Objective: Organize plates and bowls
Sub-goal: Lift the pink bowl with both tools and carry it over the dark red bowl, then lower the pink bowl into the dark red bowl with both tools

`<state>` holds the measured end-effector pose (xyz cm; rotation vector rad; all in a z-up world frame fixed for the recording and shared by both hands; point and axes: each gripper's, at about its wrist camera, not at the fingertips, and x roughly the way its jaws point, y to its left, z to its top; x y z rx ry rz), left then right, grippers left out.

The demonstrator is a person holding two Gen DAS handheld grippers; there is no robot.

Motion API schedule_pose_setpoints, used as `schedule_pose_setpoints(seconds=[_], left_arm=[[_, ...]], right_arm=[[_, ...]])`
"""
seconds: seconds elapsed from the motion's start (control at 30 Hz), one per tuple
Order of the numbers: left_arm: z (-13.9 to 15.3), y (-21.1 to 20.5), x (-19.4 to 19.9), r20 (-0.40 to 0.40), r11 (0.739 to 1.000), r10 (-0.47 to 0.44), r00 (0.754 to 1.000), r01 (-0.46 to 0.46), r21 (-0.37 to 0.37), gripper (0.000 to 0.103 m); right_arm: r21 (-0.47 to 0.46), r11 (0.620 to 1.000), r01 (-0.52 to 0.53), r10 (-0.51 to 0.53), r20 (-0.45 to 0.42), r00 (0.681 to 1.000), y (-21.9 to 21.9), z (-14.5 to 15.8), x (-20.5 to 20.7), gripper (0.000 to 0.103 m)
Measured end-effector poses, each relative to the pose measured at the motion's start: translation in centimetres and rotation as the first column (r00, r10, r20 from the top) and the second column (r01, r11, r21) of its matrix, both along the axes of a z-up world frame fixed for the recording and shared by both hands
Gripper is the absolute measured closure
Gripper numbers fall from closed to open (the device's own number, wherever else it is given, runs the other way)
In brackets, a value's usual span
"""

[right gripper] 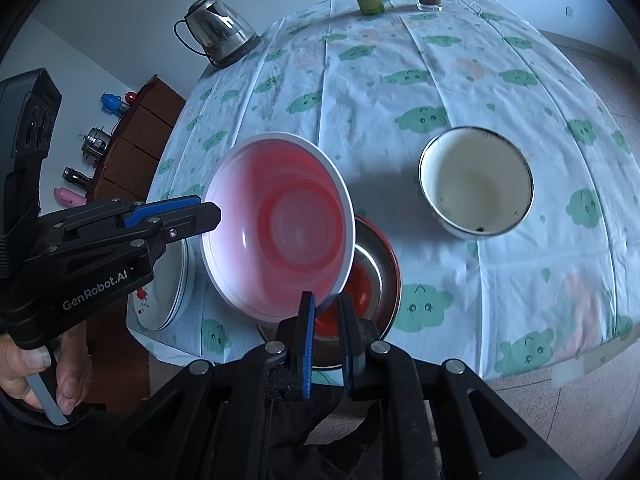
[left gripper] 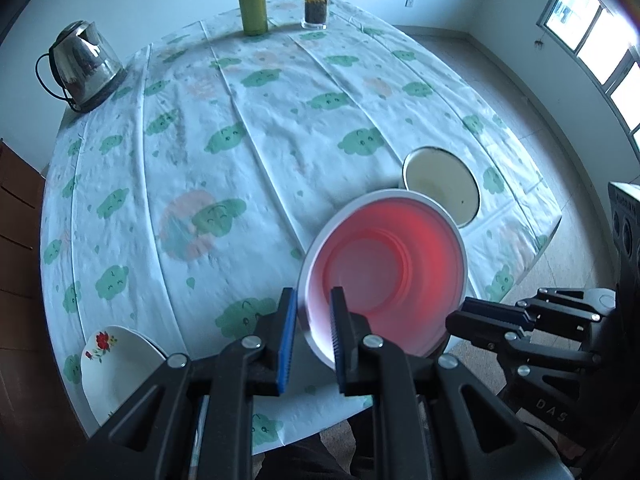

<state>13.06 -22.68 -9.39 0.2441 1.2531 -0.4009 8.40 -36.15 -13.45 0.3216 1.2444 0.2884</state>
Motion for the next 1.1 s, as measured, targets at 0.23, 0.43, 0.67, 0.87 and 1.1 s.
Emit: schedule_pose_setpoints(seconds=[0.23, 0.43, 0.67, 0.87, 1.1], left_arm=[[-1.5, -0.1, -0.8, -0.045, 1.0, -0.012, 0.999, 0.013, 0.009, 0.089], [-2.8, -0.2, -1.4, -0.08, 1.0, -0.019, 0.997, 0.021, 0.022, 0.089], [-3.4, -0.3, -1.7, -0.105, 1.0, -0.02, 0.994, 0.023, 0.021, 0.089], [-3.7, -0.4, -1.8, -0.116, 0.999, -0.028, 0.993, 0.031, 0.028, 0.089], [-4.5, -0.4, -1.7, -0.135, 0.999, -0.024, 0.99, 0.03, 0.036, 0.089]], right_arm=[[0.0, 1.0, 0.004, -0.004, -0.023, 1.0, -0.2, -0.5, -0.5, 0.091], [-0.014, 1.0, 0.015, -0.015, -0.024, 1.0, -0.3, -0.8, -0.9, 0.091], [-0.025, 0.999, 0.027, -0.027, -0.02, 0.999, -0.5, -0.9, -0.9, 0.091], [-0.024, 0.999, 0.035, -0.036, -0.041, 0.999, -0.8, -1.8, -0.9, 0.091], [-0.018, 0.999, 0.035, -0.035, -0.046, 0.998, -0.8, -2.2, -0.7, 0.091]])
